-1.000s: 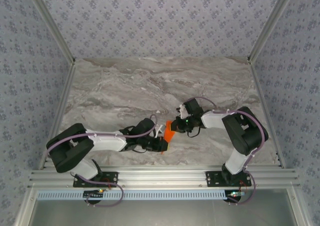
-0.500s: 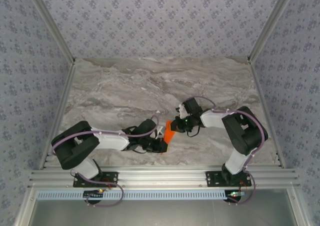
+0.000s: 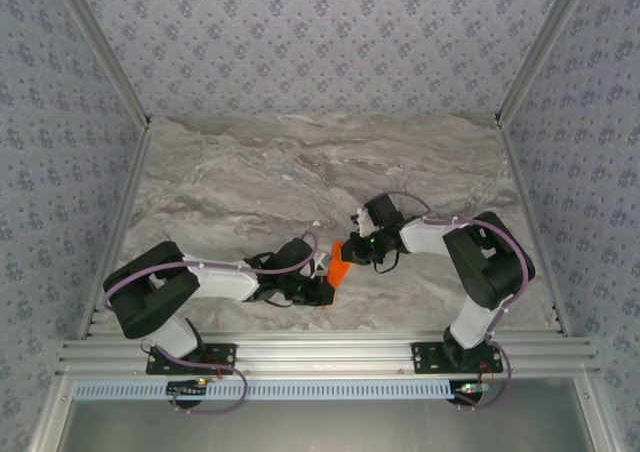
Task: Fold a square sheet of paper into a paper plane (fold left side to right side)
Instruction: Perform the fifth fold on the wing at the bottom-center of the table.
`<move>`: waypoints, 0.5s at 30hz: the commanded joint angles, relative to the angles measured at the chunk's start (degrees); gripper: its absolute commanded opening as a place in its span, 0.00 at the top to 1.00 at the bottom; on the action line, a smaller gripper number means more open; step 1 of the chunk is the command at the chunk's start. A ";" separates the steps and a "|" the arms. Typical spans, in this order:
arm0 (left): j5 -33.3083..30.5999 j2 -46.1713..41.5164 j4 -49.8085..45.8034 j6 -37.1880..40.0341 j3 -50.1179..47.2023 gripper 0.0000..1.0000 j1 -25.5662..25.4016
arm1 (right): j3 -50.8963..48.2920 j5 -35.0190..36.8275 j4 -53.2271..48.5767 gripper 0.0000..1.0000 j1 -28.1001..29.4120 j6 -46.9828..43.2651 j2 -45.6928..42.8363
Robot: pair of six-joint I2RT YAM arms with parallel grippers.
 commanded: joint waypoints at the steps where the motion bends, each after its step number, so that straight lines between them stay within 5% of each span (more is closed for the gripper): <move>1: -1.46 0.01 -1.15 0.74 -0.85 0.92 -0.31 | -0.79 7.29 -5.67 0.95 0.30 -1.16 3.17; 15: -1.40 0.20 -0.24 0.47 -1.88 0.92 -0.31 | -0.41 7.20 -6.44 0.95 0.28 -1.39 3.79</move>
